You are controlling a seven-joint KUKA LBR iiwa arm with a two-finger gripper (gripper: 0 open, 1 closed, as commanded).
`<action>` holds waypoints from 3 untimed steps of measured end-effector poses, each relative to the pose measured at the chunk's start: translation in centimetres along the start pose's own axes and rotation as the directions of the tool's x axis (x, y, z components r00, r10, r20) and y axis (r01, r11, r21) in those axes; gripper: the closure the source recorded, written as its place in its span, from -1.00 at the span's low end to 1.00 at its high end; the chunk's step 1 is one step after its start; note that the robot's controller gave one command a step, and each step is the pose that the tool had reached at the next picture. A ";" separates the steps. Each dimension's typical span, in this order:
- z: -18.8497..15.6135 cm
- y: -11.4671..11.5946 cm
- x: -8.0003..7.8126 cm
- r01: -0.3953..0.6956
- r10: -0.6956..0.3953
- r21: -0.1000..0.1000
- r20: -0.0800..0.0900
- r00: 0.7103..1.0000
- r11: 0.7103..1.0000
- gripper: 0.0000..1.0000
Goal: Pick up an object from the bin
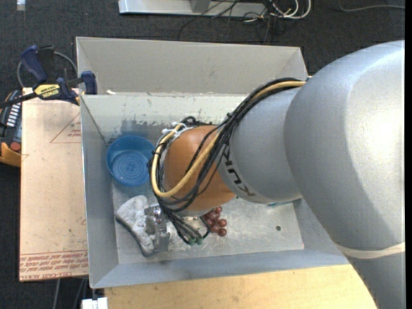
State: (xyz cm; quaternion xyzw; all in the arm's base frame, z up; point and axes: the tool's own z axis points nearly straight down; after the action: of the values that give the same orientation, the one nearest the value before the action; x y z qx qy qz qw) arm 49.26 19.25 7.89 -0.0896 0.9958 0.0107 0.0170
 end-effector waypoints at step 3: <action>-0.5 0.0 0.0 -0.003 0.003 0.000 -0.002 1.000 1.000 1.00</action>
Offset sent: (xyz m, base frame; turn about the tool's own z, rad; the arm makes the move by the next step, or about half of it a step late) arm -0.0001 -0.0001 0.0005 0.0006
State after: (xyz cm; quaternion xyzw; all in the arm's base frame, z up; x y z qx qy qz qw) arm 49.26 19.21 8.37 -0.0883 0.9959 0.0107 0.0160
